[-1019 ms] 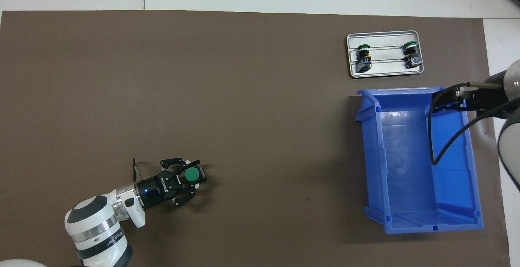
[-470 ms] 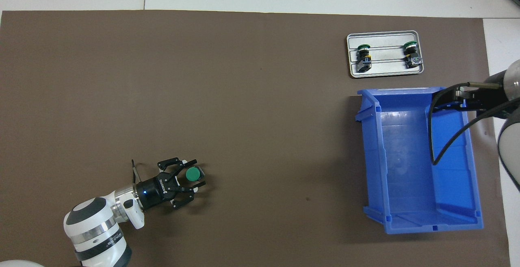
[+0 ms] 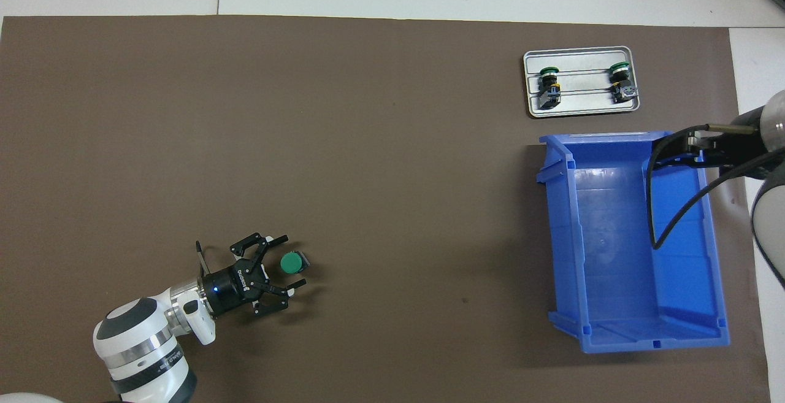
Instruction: Place and press button with both arms
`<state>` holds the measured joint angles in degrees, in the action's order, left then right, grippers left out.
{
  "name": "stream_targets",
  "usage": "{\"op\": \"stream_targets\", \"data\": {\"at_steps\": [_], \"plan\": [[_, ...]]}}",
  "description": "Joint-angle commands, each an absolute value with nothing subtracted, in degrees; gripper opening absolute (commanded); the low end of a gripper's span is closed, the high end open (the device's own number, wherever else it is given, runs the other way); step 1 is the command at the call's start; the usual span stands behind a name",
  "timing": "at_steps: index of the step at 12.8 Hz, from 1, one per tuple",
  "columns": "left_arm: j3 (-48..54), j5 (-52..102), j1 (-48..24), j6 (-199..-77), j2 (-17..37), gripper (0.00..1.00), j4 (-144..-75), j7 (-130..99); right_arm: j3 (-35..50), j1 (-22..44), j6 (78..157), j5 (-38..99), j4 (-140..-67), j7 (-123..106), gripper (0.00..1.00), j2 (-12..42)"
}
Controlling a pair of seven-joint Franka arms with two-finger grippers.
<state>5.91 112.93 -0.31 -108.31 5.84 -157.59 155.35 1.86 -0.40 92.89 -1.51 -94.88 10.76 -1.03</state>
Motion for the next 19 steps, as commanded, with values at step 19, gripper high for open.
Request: {"op": "stream_targets", "data": {"at_steps": [19], "plan": [[6.15, 52.43, 13.02, -105.74, 0.35, 1.00, -119.13, 82.16, 2.29, -1.05, 93.43, -0.53, -96.50, 9.32, 1.00, -2.46]]}}
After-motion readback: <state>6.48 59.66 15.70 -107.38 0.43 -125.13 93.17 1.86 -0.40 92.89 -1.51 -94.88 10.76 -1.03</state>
